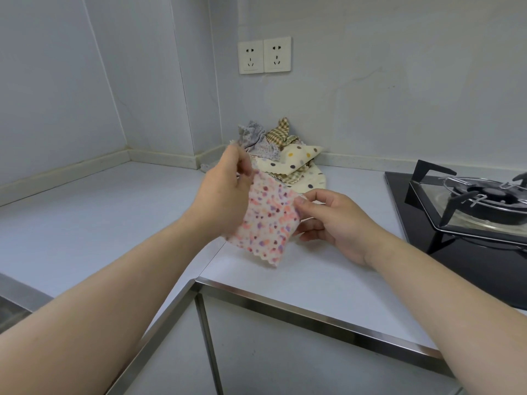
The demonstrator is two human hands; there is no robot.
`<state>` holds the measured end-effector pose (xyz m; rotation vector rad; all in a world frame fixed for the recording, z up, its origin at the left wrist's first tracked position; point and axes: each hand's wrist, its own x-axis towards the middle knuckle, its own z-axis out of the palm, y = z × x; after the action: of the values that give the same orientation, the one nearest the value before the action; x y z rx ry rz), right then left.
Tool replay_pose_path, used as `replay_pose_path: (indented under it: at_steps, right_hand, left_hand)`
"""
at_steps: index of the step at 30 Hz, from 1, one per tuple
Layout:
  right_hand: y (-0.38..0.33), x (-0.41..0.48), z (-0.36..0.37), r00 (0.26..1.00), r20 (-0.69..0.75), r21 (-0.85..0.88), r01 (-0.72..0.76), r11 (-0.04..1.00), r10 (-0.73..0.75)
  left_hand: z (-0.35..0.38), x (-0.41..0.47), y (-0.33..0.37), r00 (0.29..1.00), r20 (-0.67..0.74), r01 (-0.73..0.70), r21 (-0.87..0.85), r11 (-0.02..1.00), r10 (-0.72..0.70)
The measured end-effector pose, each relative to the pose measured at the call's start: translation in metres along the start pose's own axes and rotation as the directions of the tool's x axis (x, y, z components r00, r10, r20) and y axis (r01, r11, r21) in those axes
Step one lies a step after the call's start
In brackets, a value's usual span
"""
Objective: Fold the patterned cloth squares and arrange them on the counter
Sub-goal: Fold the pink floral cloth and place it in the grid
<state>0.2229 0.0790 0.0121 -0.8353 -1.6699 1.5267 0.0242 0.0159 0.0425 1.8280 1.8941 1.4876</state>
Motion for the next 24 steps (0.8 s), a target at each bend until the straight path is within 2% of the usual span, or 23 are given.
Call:
replay_pose_path:
  at_steps: [4, 6, 9, 12, 14, 16, 19, 21, 24]
  right_hand:
    - [0.001, 0.005, -0.003, 0.988, -0.146, 0.135, -0.026, 0.991, 0.046]
    - [0.001, 0.008, -0.005, 0.98, -0.177, 0.209, -0.055, 0.976, 0.093]
    - [0.002, 0.009, -0.006, 0.97, -0.175, 0.242, -0.125, 0.962, 0.17]
    - [0.006, 0.011, -0.007, 0.963, -0.211, 0.22, -0.122, 0.968, 0.169]
    - [0.007, 0.014, -0.009, 0.947, -0.299, 0.11, -0.089, 0.99, 0.118]
    - [0.007, 0.015, -0.011, 0.911, -0.411, -0.085, -0.059, 0.995, 0.019]
    - [0.009, 0.015, -0.012, 0.866, -0.453, -0.428, -0.004, 0.904, -0.211]
    - [0.01, 0.015, -0.014, 0.858, -0.431, -0.514, 0.022, 0.858, -0.28]
    - [0.01, 0.016, -0.015, 0.854, -0.423, -0.541, 0.03, 0.841, -0.303]
  left_hand:
    - [0.007, -0.005, 0.004, 0.998, 0.049, 0.044, -0.03, 0.999, -0.042]
    - [0.009, -0.007, 0.009, 0.997, 0.031, 0.066, -0.064, 0.996, -0.064]
    - [0.015, -0.01, 0.014, 0.992, 0.028, 0.127, -0.136, 0.983, -0.124]
    - [0.021, -0.014, 0.011, 0.987, 0.103, 0.143, -0.169, 0.975, -0.126]
    - [0.024, -0.017, 0.009, 0.983, 0.174, 0.09, -0.155, 0.984, -0.062]
    - [0.027, -0.021, 0.01, 0.978, 0.207, 0.038, -0.117, 0.992, -0.013]
    - [0.032, -0.025, 0.012, 0.979, 0.206, 0.016, -0.118, 0.993, 0.008]
    - [0.033, -0.027, 0.012, 0.981, 0.196, 0.036, -0.13, 0.991, -0.009]
    - [0.034, -0.028, 0.012, 0.984, 0.178, 0.054, -0.156, 0.986, -0.026]
